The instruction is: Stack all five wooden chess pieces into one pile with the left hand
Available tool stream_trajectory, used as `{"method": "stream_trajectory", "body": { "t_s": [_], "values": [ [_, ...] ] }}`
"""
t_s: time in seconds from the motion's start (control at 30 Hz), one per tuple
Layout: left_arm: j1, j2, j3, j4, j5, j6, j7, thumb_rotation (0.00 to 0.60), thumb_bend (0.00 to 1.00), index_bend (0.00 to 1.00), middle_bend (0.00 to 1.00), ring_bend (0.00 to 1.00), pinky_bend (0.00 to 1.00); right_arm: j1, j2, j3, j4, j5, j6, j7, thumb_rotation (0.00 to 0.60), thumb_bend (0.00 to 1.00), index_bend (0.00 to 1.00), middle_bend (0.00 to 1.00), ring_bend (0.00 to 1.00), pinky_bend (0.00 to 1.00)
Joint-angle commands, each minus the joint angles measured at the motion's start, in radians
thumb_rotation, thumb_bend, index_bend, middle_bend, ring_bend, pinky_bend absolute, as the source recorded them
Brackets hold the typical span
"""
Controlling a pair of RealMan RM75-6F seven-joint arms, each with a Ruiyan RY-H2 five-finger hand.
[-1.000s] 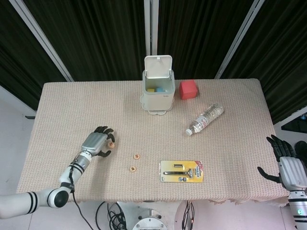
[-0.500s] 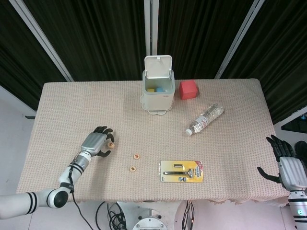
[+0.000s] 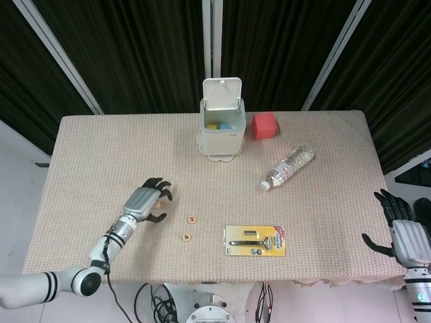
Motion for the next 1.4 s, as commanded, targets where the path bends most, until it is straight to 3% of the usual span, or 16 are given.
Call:
{"method": "stream_trajectory", "body": {
  "t_s": [0.03,0.33,1.4],
  "values": [
    [-0.013,-0.03,-0.001,0.005,0.019,-0.01,0.001,0.6,0.29,0.35,0.11,0.0,0.0,0.0,0.0,0.0,0.0,0.001,0.0,0.003,0.6,0.2,0.0,0.0,0.0,0.0],
    [-0.038,-0.108,-0.006,0.05,0.026,-0.031,0.011,0.6,0.28,0.36,0.11,0.0,0.0,-0.002,0.005,0.005,0.007,0.001,0.006,0.032,0.6,0.2,0.0,0.0,0.0,0.0],
    [-0.047,-0.198,-0.003,0.128,0.057,-0.049,-0.015,0.6,0.27,0.41,0.12,0.0,0.0,0.002,0.019,-0.009,0.015,-0.001,-0.031,0.116,0.6,0.2,0.0,0.0,0.0,0.0]
  ]
}}
